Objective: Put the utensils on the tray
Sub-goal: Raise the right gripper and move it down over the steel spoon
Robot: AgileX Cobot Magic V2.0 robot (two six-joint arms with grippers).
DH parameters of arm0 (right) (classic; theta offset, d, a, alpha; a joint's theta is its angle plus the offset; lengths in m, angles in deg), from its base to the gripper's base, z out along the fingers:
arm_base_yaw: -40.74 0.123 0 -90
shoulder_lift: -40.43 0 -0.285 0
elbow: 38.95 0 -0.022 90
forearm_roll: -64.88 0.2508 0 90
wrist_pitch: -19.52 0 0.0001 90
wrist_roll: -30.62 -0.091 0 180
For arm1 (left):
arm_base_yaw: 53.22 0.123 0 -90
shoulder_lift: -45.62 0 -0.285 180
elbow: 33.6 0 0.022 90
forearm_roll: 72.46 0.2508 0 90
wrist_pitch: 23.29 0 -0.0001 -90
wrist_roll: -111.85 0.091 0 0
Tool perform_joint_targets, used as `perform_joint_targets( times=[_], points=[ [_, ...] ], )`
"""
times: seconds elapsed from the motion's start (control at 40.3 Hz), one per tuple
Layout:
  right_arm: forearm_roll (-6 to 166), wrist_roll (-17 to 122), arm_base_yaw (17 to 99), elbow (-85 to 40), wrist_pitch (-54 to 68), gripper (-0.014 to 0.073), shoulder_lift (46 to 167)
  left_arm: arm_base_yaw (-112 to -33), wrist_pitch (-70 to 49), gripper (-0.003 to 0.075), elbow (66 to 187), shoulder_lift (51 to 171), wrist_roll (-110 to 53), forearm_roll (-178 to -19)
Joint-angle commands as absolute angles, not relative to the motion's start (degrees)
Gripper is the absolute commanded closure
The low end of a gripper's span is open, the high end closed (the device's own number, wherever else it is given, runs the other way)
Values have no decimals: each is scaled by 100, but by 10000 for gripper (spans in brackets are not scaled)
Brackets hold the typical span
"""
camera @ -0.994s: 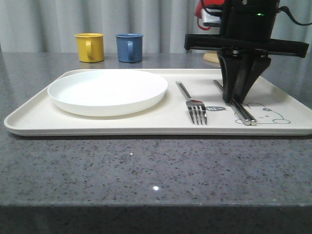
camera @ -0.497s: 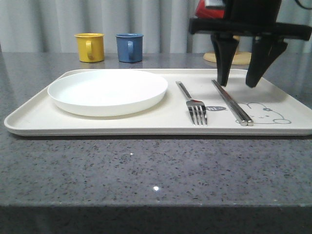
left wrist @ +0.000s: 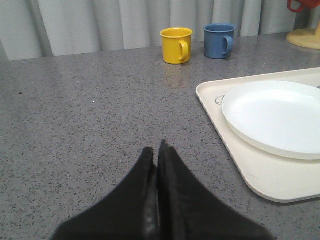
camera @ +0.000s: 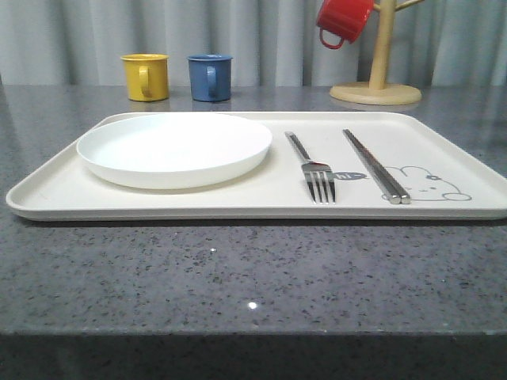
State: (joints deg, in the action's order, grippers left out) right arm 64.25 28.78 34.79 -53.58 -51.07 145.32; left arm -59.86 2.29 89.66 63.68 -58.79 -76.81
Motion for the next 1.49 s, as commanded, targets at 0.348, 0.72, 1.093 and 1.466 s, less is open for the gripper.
perform_joint_targets(
  times=[0.348, 0.72, 1.093, 1.466],
  points=[
    [6371, 3802, 2784, -5430, -5270, 192, 14875, -5990, -219, 739, 9119, 6430, -5951, -7761],
    [6488, 3802, 2784, -5430, -5172, 223, 15330, -5990, -219, 739, 9119, 6430, -5951, -7761],
    [6520, 3797, 2790, -5430, -5234, 555, 15377, -5990, -219, 739, 9119, 6430, -5951, -7761],
    [6488, 2940, 2860, -5454, -5492, 639, 14835, -5990, -219, 739, 9119, 6430, -5951, -7761]
  ],
)
